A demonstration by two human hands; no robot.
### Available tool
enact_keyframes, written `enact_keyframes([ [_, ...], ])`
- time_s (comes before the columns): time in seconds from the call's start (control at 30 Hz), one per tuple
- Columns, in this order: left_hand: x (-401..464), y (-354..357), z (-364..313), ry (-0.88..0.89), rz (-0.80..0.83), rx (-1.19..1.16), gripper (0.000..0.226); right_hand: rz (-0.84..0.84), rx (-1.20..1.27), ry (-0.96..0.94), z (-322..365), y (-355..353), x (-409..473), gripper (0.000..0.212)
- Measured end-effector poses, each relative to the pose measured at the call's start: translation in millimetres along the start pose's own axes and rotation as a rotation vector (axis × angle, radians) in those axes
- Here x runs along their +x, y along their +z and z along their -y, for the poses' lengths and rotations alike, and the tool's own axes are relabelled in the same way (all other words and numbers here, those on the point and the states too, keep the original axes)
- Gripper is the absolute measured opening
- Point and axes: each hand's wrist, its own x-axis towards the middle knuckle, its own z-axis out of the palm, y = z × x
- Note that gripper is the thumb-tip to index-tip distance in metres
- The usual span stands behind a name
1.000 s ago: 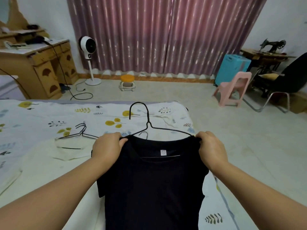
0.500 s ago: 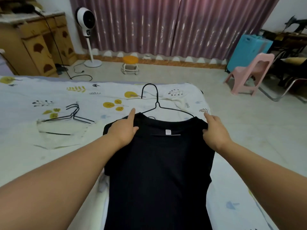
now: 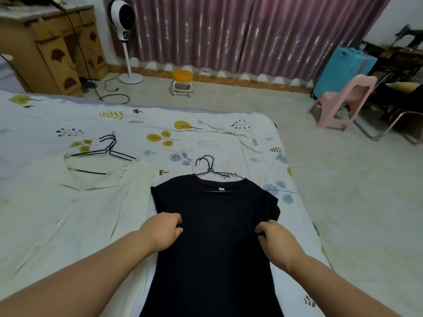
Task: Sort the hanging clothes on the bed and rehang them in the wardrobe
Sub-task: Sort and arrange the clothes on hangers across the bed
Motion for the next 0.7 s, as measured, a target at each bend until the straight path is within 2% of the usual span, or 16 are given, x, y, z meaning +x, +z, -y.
enact_keyframes([
  [0.2,-84,-62,-33,0.044,-0.002,-0.001,0.030,-0.055,-0.016,-0.097,37,-61,-73,0.033],
  [0.43,-208,-126,-70,0.068,-0.028,0.024,0.034,-0.044,-0.169,-0.246,75,-122,-181,0.031],
  [0.7,-368,-118,-83,-0.033,-0.091,0.043,0.039,-0.087,-0.318,-0.353,109,-140,-316,0.028],
])
